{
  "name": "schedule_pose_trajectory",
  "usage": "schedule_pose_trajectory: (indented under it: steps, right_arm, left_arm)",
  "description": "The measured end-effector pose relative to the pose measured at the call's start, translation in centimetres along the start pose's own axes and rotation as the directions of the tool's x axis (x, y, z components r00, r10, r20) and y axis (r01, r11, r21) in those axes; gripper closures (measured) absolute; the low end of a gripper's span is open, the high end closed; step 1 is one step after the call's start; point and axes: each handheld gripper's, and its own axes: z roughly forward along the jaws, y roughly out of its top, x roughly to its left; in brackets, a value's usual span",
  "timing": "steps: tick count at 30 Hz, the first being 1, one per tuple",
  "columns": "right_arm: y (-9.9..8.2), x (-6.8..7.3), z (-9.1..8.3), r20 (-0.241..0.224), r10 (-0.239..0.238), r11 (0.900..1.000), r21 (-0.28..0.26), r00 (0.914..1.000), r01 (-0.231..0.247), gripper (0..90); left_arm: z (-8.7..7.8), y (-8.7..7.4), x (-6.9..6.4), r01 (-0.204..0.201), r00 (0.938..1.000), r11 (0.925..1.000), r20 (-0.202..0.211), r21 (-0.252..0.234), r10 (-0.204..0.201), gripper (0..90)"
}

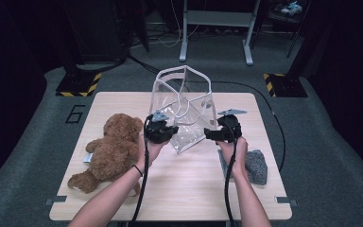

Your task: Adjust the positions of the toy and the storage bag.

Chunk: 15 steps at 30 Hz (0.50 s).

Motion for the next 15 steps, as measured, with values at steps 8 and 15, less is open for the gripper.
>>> schedule_pose_trajectory:
  steps: [8, 15]
  right_arm:
    - [1.1, -0.3, 0.2, -0.008, 0.021, 0.9997, -0.013, 0.9997, -0.021, 17.0]
    - [2.3, -0.3, 0.3, -0.004, 0.043, 0.9988, -0.021, 0.9991, -0.043, 18.6]
  left_arm:
    - [1.1, 0.3, -1.9, -0.004, 0.9994, 1.0, 0.034, -0.003, 0.004, 83.3]
    - [1.9, 0.6, -2.8, -0.019, 0.9967, 0.9998, 0.079, 0.009, 0.018, 67.7]
